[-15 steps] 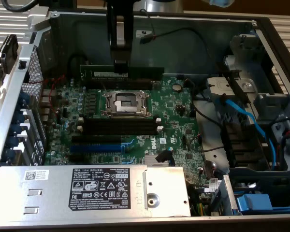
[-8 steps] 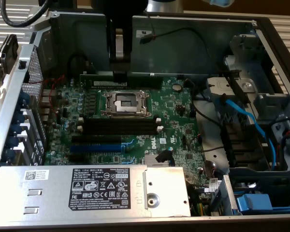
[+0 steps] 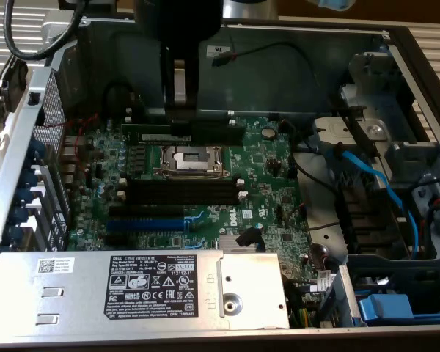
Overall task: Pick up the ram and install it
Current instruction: 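Insert the ram into the slot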
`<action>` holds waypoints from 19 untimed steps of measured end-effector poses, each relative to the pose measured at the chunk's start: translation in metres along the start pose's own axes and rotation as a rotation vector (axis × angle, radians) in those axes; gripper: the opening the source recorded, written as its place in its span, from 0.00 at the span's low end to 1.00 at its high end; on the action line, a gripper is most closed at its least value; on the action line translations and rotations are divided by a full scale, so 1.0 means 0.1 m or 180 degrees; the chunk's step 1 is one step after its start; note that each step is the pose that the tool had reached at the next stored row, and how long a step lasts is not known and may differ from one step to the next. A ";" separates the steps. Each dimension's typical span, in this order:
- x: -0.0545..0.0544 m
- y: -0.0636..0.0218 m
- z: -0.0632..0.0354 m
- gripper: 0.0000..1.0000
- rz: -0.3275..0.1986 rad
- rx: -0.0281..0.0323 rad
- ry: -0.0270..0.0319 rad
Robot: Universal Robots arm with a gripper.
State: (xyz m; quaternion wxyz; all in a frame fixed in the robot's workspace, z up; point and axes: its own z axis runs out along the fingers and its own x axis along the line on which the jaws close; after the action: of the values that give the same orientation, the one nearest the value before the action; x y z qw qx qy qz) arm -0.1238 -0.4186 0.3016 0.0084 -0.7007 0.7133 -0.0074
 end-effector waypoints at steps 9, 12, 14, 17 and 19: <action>0.04 0.008 0.164 0.12 0.0013 0.0001 0.0000; 0.06 0.009 0.218 0.12 0.0016 0.0001 0.0000; 0.08 0.009 0.254 0.12 0.0018 0.0001 0.0000; 0.09 0.002 0.310 0.12 0.0021 0.0001 0.0000; 0.09 -0.006 0.346 0.12 0.0023 0.0001 0.0000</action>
State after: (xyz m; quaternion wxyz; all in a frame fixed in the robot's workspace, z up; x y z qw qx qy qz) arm -0.1226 -0.4271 0.2671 0.0085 -0.6982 0.7158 -0.0076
